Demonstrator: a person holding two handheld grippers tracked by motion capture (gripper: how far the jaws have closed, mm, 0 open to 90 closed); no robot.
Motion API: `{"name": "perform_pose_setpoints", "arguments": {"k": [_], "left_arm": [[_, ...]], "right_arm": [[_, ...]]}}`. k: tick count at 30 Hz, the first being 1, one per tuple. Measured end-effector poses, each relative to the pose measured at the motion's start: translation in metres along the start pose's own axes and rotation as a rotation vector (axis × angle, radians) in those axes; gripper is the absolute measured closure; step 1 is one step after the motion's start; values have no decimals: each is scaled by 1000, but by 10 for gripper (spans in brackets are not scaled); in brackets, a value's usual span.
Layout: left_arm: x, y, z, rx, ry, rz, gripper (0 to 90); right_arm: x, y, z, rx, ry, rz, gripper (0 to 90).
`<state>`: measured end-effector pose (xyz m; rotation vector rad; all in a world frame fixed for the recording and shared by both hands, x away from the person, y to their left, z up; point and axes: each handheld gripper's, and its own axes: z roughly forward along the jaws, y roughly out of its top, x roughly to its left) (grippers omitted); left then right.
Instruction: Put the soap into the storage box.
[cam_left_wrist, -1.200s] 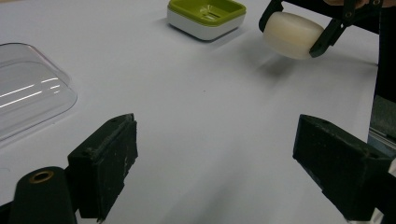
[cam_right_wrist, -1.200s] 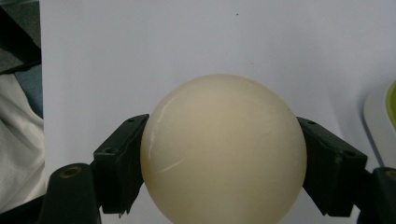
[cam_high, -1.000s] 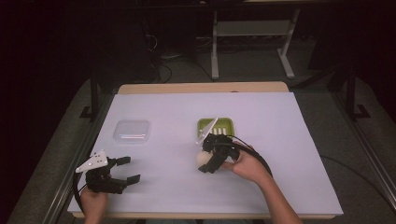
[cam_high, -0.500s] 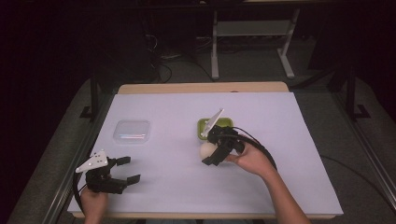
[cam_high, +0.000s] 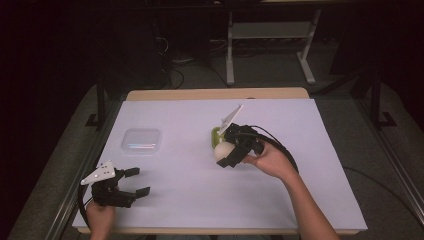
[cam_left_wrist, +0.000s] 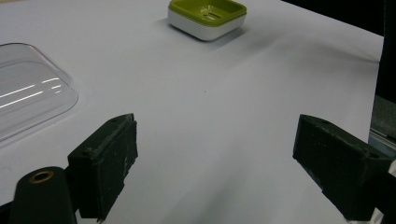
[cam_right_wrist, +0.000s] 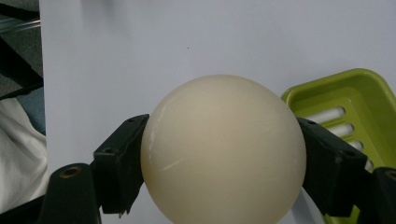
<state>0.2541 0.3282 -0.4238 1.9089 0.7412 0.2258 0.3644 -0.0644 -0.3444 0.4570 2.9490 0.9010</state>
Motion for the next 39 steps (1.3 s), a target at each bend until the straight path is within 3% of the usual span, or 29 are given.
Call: {"name": "perform_pose_setpoints", "arguments": {"k": [15,30,39], "left_arm": [[0,0,-1,0,5,-5,132],[0,0,-1,-3,10,-8,132],[0,0,-1,-1,12,-7,132]], "right_arm": [[-17,11,-17,-19,-33,20,231],[-35,9,-14,-6,-42,50,231],[-48,5,-9,-12,-36,94,231]]}}
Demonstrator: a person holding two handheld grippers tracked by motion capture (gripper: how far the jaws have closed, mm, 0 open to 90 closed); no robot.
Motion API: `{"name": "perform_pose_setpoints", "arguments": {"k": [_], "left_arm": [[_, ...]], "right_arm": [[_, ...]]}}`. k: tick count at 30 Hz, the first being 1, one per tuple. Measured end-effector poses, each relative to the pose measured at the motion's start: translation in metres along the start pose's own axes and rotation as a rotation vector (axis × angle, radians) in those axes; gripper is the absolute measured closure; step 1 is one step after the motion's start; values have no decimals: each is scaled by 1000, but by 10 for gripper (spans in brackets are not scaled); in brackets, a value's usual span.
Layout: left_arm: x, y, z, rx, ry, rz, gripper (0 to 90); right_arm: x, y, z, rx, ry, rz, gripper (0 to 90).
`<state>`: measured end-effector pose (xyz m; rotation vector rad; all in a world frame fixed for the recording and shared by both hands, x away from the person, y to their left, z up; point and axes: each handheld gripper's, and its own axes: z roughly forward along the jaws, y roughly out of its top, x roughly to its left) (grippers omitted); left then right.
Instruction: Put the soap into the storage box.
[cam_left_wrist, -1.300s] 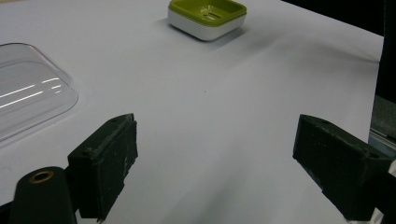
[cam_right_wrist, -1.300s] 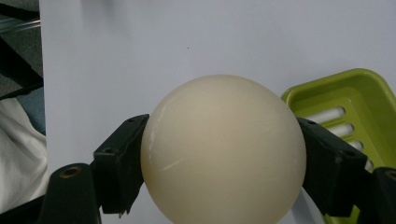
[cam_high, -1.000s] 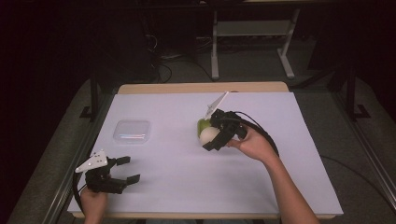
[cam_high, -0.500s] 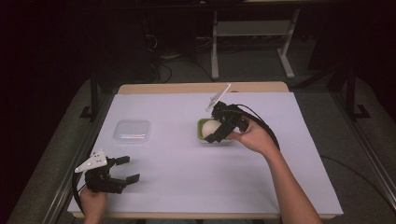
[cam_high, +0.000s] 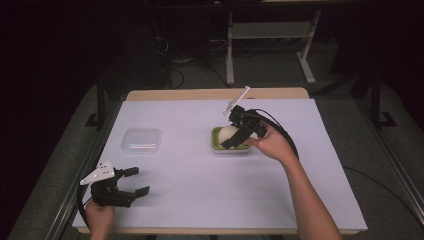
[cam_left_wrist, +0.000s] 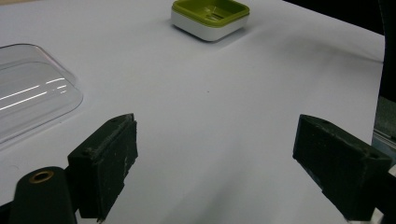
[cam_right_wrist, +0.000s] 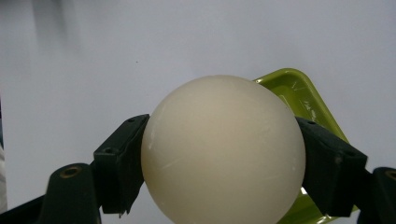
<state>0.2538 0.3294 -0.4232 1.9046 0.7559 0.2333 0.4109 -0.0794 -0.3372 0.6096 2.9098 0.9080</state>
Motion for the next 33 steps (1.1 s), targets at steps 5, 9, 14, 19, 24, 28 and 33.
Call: {"name": "perform_pose_setpoints", "arguments": {"k": [5,9,14,19,24,28,33], "left_arm": [[0,0,0,0,0,0,132],[0,0,0,0,0,1,132],[0,0,0,0,0,1,132],[0,0,0,1,0,1,132],[0,0,0,-1,1,1,132],[0,0,0,-1,2,1,132],[0,0,0,-2,1,4,132]], "right_arm": [[-6,-2,3,3,-3,9,231],[-9,-3,2,4,-2,22,231],[-13,-3,2,6,-10,31,231],[-16,-3,4,8,-12,41,231],[-21,-4,7,13,-14,47,231],[-24,-4,9,14,-18,62,231],[-30,-6,13,19,-17,72,231]]}}
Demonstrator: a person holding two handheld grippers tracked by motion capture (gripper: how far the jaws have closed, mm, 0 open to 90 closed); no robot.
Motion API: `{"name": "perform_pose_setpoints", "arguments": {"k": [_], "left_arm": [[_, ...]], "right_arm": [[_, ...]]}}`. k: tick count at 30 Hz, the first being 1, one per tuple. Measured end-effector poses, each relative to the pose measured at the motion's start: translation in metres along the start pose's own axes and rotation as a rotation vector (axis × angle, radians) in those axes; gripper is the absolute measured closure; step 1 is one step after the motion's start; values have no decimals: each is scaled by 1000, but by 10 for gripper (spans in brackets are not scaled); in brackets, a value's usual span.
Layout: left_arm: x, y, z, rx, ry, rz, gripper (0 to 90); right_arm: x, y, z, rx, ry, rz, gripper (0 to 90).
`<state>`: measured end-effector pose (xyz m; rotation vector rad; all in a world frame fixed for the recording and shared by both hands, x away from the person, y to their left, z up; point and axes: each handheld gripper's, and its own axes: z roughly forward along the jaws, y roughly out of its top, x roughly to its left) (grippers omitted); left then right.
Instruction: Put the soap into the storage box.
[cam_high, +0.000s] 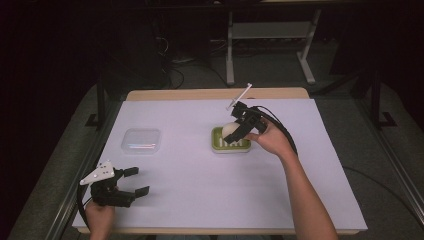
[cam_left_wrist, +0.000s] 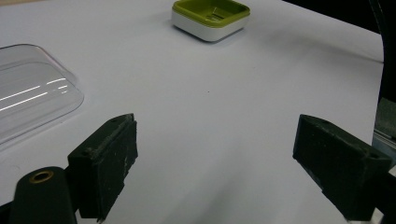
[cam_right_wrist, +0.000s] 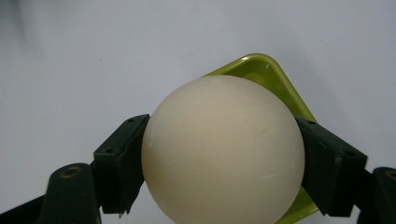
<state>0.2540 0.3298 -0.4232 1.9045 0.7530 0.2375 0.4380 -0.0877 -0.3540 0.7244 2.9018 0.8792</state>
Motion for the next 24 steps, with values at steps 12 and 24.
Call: {"name": "perform_pose_setpoints", "arguments": {"k": [12,24], "left_arm": [[0,0,0,0,0,-1,132],[0,0,0,2,-2,-2,132]], "right_arm": [[-8,0,10,13,-4,21,231],[-16,0,17,14,-13,46,231]]}}
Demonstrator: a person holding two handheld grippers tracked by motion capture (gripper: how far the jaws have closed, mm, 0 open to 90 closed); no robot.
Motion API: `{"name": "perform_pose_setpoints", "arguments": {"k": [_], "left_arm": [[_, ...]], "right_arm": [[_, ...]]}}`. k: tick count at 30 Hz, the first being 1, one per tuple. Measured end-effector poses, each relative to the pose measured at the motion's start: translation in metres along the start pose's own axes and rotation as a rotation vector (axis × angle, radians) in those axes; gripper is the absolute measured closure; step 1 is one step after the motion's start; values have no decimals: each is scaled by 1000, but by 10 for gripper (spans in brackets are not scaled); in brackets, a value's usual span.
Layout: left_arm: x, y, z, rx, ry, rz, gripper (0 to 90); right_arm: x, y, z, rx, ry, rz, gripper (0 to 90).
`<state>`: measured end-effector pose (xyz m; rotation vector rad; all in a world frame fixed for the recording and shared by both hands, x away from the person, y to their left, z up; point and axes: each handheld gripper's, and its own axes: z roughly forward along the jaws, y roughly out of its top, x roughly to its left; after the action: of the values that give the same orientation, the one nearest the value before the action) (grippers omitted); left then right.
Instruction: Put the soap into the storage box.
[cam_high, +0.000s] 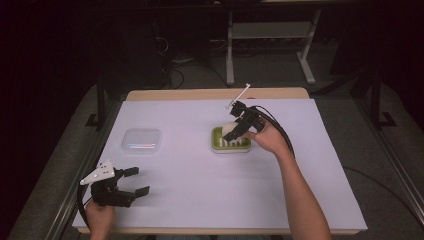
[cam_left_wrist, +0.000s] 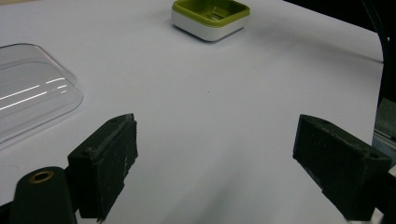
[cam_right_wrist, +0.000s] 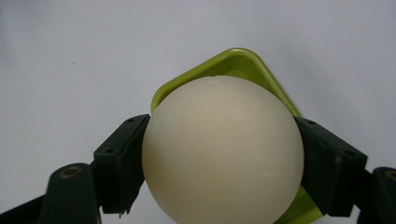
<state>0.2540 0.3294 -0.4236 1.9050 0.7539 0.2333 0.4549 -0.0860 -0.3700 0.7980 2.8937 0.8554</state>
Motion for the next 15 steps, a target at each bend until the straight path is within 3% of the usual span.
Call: {"name": "perform_pose_setpoints", "arguments": {"k": [15], "left_arm": [[0,0,0,0,1,0,132]], "right_arm": [[-6,0,8,14,0,25,231]]}}
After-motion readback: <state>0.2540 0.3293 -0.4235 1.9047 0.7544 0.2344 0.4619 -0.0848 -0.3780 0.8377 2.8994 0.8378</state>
